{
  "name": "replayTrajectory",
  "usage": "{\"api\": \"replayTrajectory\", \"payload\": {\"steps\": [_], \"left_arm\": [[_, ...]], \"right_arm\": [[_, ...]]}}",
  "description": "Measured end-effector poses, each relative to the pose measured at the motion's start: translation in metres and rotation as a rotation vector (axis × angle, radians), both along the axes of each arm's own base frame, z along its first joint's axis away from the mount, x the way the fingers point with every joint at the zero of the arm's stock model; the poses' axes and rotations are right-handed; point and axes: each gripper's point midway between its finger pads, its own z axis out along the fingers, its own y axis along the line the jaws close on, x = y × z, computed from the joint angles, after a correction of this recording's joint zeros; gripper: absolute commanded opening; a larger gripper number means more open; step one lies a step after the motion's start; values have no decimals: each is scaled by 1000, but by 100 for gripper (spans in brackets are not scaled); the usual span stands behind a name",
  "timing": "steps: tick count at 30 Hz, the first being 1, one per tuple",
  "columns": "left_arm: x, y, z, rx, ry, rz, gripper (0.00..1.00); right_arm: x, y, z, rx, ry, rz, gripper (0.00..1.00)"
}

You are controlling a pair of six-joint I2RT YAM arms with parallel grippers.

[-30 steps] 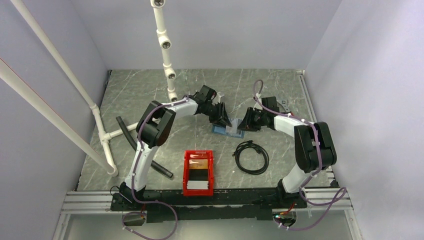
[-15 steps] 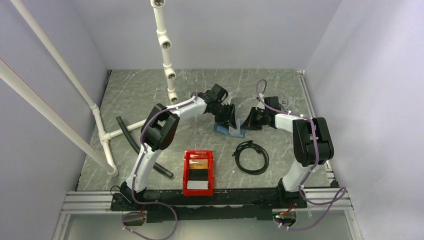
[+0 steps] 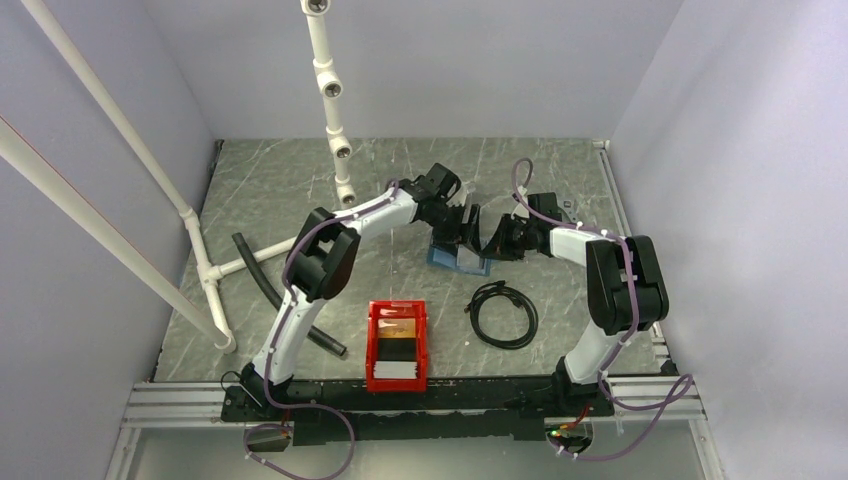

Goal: Put the credit cards into the card holder
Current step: Insert the credit card into the card holder.

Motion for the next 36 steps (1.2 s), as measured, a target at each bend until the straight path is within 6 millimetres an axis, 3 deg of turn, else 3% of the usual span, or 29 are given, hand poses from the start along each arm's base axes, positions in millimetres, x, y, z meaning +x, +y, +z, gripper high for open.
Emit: {"api": "replayTrajectory", "payload": {"steps": [3, 6, 13, 19, 27, 30, 36], "left_arm": [[5, 5, 0, 8, -4, 10, 78], [12, 7, 1, 5, -7, 21, 76], [23, -2, 6, -54, -43, 9, 75], [22, -17, 9, -120, -59, -10, 76], [11, -9, 12, -79, -45, -23, 87], [-3, 10, 21, -32, -24, -27, 99], [-8, 65, 55, 7, -50, 42, 97]], "right_arm": [[-1, -3, 0, -23, -2, -3, 21], [-2, -4, 0, -27, -3, 0, 23], [-2, -3, -1, -19, 1, 6, 5], [-5, -4, -2, -3, 20, 8, 5], [-4, -5, 1, -14, 19, 14, 32], [-2, -6, 8, -33, 4, 16, 46], [-7, -23, 34, -120, -39, -43, 57]]}}
